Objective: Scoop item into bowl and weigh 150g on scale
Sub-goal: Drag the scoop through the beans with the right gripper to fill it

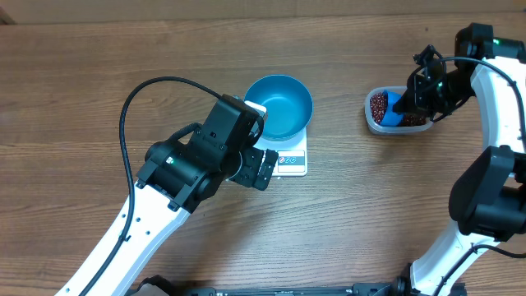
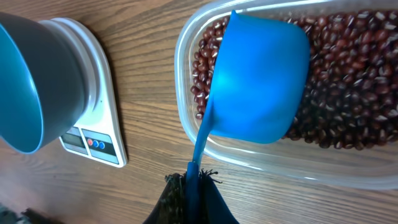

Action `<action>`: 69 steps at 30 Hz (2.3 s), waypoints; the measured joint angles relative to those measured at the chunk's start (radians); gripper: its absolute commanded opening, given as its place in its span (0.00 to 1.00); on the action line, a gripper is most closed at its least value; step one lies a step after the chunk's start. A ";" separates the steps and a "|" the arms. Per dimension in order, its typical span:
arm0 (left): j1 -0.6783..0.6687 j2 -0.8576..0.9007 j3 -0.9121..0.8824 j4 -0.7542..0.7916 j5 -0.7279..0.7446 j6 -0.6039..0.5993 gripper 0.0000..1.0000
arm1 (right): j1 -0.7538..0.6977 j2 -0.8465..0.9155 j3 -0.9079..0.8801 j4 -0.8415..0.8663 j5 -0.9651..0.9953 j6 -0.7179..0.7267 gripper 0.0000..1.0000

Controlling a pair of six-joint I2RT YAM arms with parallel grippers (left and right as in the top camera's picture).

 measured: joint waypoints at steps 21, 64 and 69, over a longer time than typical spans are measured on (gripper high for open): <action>0.000 0.000 0.000 0.000 0.000 0.000 1.00 | -0.127 -0.005 -0.077 -0.005 -0.138 -0.015 0.04; 0.000 0.000 0.000 0.000 0.000 0.000 1.00 | -0.237 0.008 -0.194 0.004 -0.380 -0.110 0.04; 0.000 0.000 0.000 0.000 0.000 0.000 1.00 | -0.267 0.008 -0.195 -0.006 -0.407 -0.113 0.04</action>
